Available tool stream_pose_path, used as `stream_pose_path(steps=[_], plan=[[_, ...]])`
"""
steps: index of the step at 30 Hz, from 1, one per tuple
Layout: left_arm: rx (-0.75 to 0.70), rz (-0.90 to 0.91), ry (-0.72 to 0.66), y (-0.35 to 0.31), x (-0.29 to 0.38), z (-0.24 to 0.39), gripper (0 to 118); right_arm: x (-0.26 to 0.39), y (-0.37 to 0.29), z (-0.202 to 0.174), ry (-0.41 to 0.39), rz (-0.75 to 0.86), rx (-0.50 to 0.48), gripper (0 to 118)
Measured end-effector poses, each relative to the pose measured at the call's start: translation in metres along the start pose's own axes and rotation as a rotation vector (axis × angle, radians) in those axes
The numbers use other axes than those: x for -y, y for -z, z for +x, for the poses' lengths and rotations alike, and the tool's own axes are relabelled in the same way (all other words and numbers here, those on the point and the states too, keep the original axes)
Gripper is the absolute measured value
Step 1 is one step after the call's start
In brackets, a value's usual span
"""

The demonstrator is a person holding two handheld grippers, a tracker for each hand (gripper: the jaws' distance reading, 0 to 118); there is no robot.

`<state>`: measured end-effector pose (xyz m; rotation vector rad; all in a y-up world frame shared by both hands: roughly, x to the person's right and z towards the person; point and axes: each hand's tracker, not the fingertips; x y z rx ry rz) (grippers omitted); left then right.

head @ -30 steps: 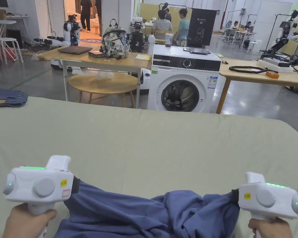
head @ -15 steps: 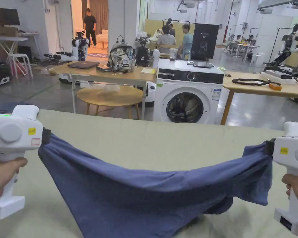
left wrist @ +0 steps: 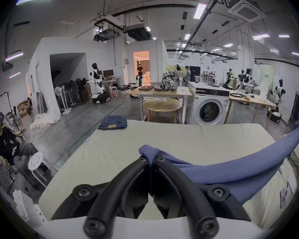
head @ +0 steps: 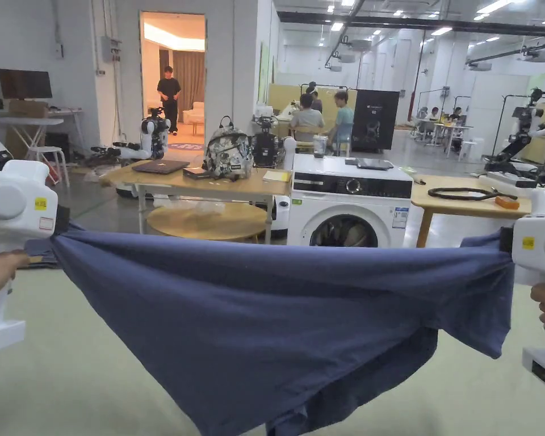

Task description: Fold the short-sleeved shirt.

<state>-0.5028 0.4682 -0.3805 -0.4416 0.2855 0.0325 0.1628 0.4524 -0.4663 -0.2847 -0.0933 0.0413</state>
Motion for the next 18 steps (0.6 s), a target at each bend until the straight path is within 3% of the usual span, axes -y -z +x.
stream_pose_path(steps=[10,18], plan=[[-0.012,0.077,-0.024,0.033,-0.064,0.001,0,-0.059,0.037,-0.008,0.018,0.081,0.027,1],[-0.006,0.049,0.001,0.048,-0.023,0.005,0,-0.019,0.040,-0.017,-0.005,0.061,0.023,1]])
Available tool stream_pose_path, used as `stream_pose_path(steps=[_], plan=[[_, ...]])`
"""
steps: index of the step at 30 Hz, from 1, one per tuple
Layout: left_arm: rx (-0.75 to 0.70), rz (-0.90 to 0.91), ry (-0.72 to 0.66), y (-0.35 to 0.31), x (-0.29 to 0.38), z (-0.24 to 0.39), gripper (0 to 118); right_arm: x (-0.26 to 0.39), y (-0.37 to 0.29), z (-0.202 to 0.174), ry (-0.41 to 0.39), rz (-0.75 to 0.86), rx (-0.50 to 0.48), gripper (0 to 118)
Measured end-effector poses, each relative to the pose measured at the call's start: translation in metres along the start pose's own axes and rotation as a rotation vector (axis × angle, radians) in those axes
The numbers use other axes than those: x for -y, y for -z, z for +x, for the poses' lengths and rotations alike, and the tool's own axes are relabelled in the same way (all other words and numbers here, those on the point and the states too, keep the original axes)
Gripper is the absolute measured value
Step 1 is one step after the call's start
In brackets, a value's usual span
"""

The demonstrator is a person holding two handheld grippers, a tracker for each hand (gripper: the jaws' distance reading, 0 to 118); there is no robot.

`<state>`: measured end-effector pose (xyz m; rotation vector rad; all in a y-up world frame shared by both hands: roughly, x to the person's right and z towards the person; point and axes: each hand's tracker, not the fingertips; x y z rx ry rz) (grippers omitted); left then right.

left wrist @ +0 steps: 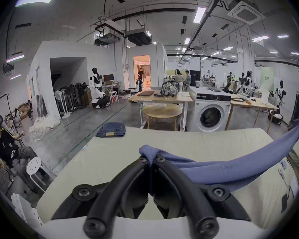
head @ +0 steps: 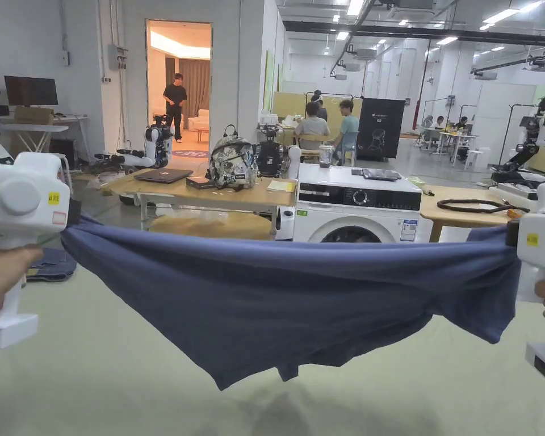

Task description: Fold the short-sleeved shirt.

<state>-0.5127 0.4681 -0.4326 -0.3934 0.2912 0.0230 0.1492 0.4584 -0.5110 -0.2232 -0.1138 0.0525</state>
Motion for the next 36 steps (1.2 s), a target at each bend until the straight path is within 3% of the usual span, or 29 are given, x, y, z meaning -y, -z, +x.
stream_pose_path(steps=[10,19,25,33,36], plan=[[0.047,-0.147,-0.026,-0.021,0.166,-0.004,0,0.147,-0.034,0.011,-0.085,-0.173,-0.007,1],[0.050,-0.217,-0.005,-0.077,0.295,-0.017,0,0.247,-0.132,0.017,-0.104,-0.268,-0.013,1],[0.067,-0.264,-0.071,-0.108,0.348,-0.022,0,0.291,-0.167,0.021,-0.094,-0.319,-0.015,1],[0.053,-0.335,0.009,-0.100,0.390,-0.021,0,0.327,-0.182,0.022,-0.095,-0.379,-0.013,2],[0.012,-0.298,0.027,-0.110,0.386,-0.012,12,0.325,-0.189,0.015,-0.081,-0.362,-0.006,13]])
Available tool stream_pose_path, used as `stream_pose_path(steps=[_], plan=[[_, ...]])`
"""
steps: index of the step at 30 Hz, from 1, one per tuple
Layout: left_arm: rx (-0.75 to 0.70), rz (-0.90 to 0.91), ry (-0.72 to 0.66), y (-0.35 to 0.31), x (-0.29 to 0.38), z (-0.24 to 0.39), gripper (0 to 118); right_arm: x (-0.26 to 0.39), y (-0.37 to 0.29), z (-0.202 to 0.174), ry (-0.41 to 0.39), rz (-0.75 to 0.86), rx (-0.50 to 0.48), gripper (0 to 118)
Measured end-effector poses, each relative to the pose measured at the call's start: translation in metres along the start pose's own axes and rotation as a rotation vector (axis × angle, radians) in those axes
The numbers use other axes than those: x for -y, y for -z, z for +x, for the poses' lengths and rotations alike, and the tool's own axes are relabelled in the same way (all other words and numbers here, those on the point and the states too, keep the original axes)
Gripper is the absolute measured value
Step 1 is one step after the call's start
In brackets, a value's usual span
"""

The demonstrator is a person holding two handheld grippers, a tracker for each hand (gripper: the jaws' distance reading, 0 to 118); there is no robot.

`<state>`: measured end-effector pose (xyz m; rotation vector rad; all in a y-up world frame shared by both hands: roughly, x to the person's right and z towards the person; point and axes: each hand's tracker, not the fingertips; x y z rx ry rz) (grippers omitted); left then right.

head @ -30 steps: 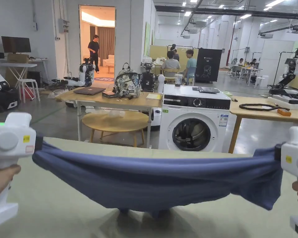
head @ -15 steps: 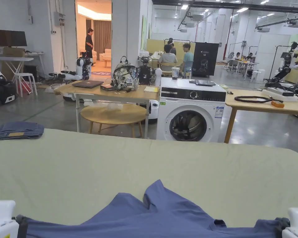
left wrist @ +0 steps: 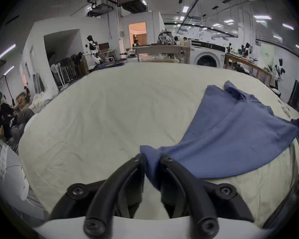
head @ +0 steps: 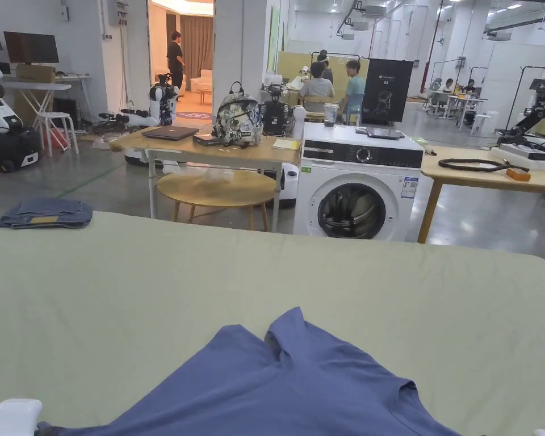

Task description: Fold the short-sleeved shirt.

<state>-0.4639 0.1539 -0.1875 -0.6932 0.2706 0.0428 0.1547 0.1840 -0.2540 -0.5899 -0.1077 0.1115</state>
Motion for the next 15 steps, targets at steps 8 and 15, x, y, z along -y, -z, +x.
stream_pose_path(steps=[8,15], plan=[[-0.022,0.193,-0.023,-0.038,-0.014,0.031,26,-0.028,-0.043,-0.051,0.003,0.186,-0.016,68],[0.065,0.301,-0.029,-0.065,-0.030,0.087,26,-0.042,-0.060,-0.107,0.084,0.292,-0.128,48]])
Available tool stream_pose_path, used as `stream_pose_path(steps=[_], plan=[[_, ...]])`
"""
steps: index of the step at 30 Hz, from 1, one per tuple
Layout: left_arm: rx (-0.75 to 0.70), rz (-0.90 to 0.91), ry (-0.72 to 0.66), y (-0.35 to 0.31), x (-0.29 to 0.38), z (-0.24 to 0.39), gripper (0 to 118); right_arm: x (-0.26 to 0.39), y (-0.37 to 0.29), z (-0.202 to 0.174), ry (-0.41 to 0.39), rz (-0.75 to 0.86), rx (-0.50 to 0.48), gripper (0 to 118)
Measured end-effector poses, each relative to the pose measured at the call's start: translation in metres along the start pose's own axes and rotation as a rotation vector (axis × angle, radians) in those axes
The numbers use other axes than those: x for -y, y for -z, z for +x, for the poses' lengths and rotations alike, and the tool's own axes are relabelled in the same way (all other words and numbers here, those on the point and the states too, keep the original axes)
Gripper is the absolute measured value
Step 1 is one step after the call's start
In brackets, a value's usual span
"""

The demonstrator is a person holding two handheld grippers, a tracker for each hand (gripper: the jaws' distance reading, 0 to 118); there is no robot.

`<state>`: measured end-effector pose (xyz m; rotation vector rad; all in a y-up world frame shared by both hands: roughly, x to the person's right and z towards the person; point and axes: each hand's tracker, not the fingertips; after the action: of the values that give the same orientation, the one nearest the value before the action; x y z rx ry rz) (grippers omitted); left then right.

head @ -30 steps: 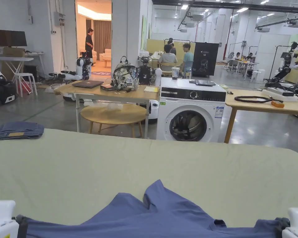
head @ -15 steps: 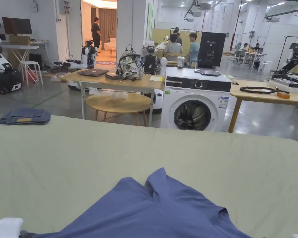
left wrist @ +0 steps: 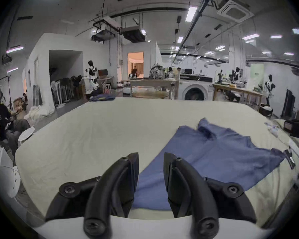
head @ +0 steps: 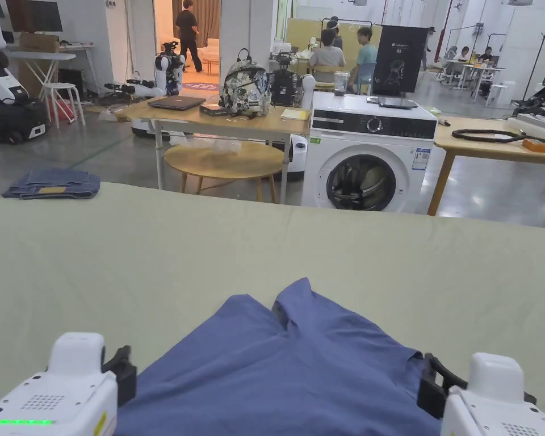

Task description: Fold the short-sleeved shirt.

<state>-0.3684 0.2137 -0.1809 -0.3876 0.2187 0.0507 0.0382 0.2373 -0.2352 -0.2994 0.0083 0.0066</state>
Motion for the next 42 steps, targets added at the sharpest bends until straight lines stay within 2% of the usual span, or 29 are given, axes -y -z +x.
stream_pose_path(steps=[1,2,3,4,7,14,18,23,27,28,31,34,37,42], plan=[[0.022,0.018,-0.002,-0.002,-0.003,0.009,24,-0.002,-0.003,-0.010,-0.007,0.020,-0.010,31],[0.033,0.028,0.003,-0.004,-0.005,0.015,13,-0.002,-0.003,-0.015,-0.012,0.036,-0.017,12],[0.043,0.043,0.008,-0.007,-0.008,0.026,4,-0.003,-0.003,-0.023,-0.017,0.042,-0.014,4],[0.052,0.057,0.019,-0.008,-0.010,0.033,0,-0.004,-0.004,-0.029,-0.018,0.050,-0.020,0],[0.036,0.089,0.062,-0.014,-0.018,0.056,0,-0.005,-0.005,-0.040,0.007,0.068,-0.051,0],[0.070,0.053,0.046,-0.012,-0.033,0.068,0,-0.001,-0.001,-0.050,-0.003,0.044,-0.070,0],[0.077,-0.155,0.026,0.006,-0.038,0.046,0,0.005,0.005,-0.048,-0.019,0.009,-0.084,0],[0.037,-0.298,-0.071,0.037,-0.031,-0.016,0,0.015,0.016,-0.044,-0.019,-0.029,-0.086,0],[0.013,-0.486,-0.131,0.065,-0.021,-0.067,0,0.022,0.025,-0.043,-0.028,-0.059,-0.085,0],[0.013,-0.525,-0.142,0.072,-0.019,-0.079,10,0.024,0.028,-0.042,-0.025,-0.067,-0.084,0],[-0.014,-0.586,-0.188,0.085,-0.012,-0.105,72,0.028,0.033,-0.041,-0.024,-0.087,-0.082,0],[-0.033,-0.604,-0.246,0.097,-0.008,-0.123,71,0.033,0.037,-0.042,-0.023,-0.107,-0.084,0],[-0.055,-0.661,-0.287,0.099,-0.001,-0.115,71,0.036,0.041,-0.042,-0.023,-0.122,-0.086,0],[-0.173,-0.770,-0.260,0.122,0.024,-0.107,69,0.041,0.046,-0.044,-0.022,-0.142,-0.088,0]])
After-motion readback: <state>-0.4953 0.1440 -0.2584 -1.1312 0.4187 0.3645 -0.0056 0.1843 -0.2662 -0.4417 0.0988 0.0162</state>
